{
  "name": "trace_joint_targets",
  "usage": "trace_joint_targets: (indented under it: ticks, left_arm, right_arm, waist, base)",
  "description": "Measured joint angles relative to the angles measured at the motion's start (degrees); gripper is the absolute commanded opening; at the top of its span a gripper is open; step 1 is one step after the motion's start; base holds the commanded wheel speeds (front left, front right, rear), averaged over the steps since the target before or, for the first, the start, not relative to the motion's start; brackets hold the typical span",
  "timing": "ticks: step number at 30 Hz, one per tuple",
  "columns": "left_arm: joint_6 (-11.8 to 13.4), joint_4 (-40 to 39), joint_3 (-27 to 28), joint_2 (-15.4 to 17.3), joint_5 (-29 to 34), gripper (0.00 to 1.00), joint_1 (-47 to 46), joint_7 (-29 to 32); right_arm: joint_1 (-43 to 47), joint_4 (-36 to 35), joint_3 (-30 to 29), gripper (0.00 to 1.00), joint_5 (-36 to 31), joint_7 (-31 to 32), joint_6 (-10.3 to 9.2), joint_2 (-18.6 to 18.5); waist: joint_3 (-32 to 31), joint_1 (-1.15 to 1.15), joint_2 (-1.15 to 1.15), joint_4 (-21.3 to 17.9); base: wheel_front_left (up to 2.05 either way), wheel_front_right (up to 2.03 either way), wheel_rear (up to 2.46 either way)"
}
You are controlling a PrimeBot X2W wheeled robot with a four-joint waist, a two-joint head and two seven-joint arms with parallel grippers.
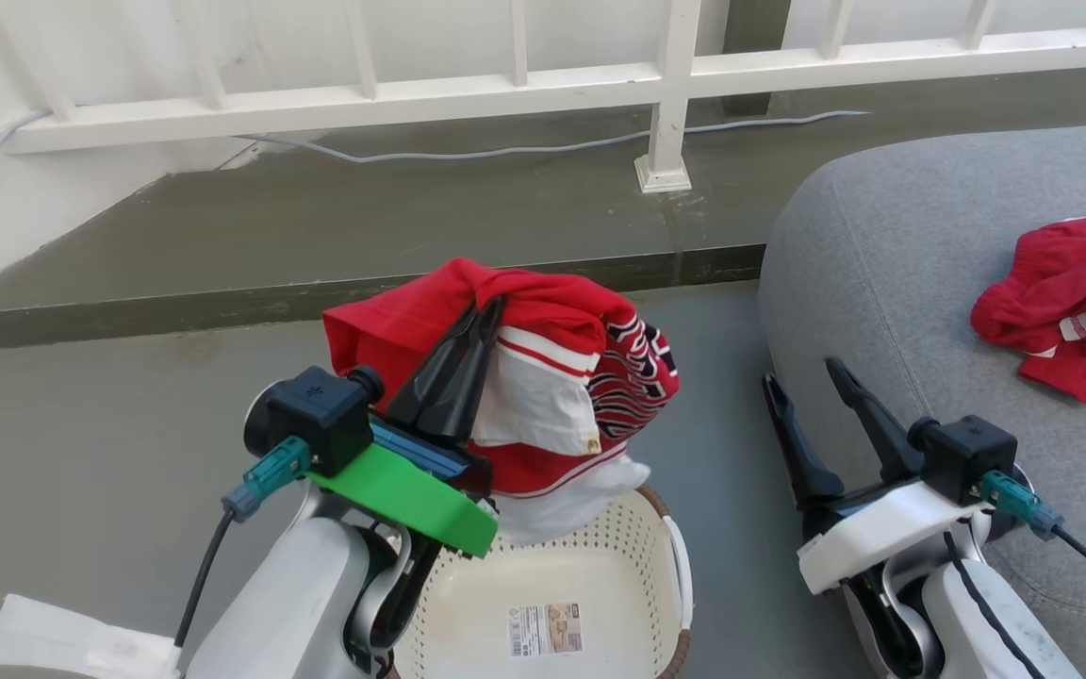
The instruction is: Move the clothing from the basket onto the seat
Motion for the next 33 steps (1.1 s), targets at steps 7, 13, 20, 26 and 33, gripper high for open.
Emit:
trace_joint_targets:
  ticks: [7,13,20,26,33]
  left_arm:
    - [0.91,-2.45,-0.43,0.42,0.02,0.00,1.15,1.14]
    - [1.00,-4.75,-1.32,0.78,0.10,0.00,1.37,2.09]
    - [1.03,-6.56,-2.27,1.26,0.29,0.00,2.26,3.20]
    - [1.03,-7.95,-3.43,1.30,0.43,0.00,2.33,4.11]
    - [1.03,-9.88,-4.45,1.29,0.43,0.00,2.34,4.67]
  right_arm:
    - [-1.25,-4.72,2.01,1.00,-0.07,-0.20,0.16,0.05]
    - [-3.68,-8.80,5.81,1.00,-0.01,-0.21,0.87,0.67]
    - [-4.65,-10.77,11.96,1.00,1.89,0.26,1.08,1.45]
    - [-4.83,-9.93,16.25,1.00,3.27,1.88,1.41,1.47]
    - [-4.83,-6.61,19.63,1.00,3.70,3.48,1.58,1.47]
  waist:
    - [-0.07,0.00,0.00,-0.34]
    - [-0.17,0.00,0.00,-0.40]
    - [-0.22,0.00,0.00,-0.34]
    - [-0.11,0.00,0.00,-0.06]
    - [0.06,0.00,0.00,0.19]
  base:
    - [0.00,0.00,0.00]
    - [0.00,0.00,0.00]
    - [0.00,0.00,0.00]
    - [0.00,0.00,0.00]
    - [0.00,0.00,0.00]
